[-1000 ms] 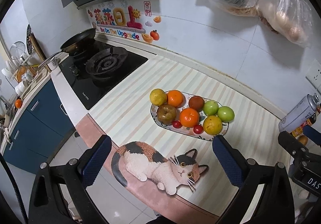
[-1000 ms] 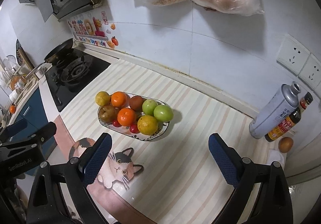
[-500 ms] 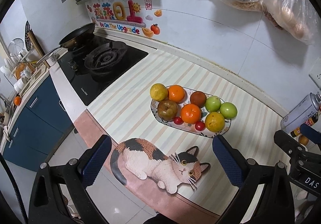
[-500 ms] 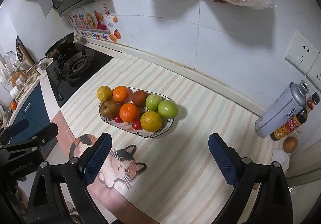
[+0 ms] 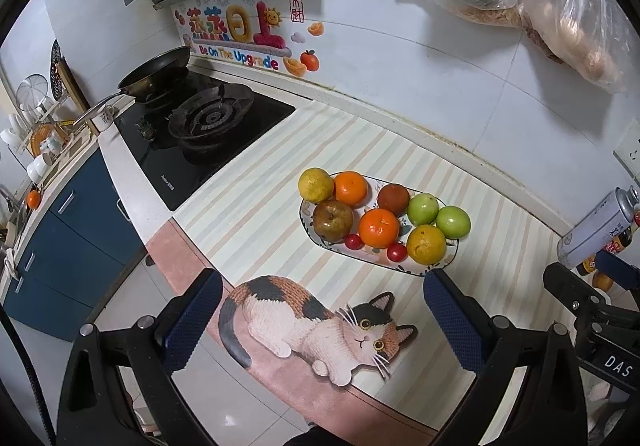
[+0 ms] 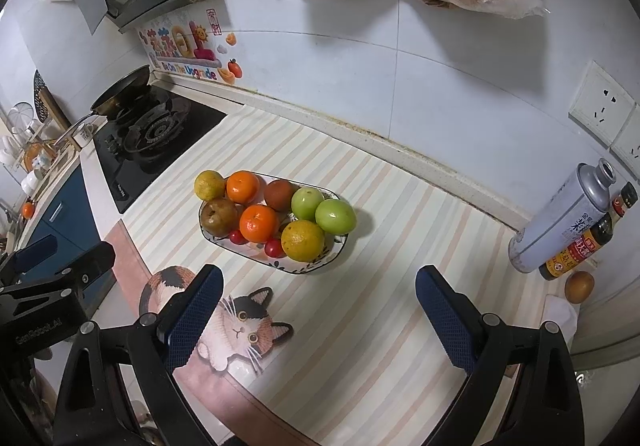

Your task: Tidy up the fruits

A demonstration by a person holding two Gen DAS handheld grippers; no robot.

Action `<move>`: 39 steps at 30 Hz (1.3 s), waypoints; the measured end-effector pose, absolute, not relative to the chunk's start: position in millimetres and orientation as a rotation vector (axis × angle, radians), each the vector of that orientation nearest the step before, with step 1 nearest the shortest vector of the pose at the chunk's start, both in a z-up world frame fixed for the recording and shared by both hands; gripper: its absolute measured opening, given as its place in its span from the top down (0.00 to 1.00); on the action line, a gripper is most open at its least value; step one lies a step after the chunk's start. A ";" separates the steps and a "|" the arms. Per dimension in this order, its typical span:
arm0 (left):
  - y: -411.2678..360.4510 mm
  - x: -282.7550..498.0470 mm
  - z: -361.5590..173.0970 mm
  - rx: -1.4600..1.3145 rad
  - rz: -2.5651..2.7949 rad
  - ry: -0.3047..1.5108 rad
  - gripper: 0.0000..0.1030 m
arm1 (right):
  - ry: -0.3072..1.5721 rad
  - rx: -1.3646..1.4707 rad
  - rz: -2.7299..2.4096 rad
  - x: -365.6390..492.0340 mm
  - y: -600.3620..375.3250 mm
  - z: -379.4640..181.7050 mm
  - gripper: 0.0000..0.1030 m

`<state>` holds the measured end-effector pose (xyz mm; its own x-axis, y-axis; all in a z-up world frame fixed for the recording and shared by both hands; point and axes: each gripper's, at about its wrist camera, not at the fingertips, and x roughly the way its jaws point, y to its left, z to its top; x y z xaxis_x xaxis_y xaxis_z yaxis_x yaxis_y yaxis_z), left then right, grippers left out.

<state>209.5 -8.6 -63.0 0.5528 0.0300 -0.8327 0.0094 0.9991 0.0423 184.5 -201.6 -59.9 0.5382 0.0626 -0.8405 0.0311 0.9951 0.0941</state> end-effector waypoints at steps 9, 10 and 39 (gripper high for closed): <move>-10.2 207.0 -61.9 0.043 0.009 0.982 0.00 | 1.005 0.106 0.019 181.1 -202.9 -59.9 0.04; -10.3 206.6 -61.7 0.042 0.009 0.982 0.00 | 1.005 0.105 0.020 180.7 -203.2 -59.5 0.04; -16.7 197.3 -60.9 0.033 0.004 0.985 0.00 | 0.996 0.103 0.024 170.9 -205.3 -51.1 0.04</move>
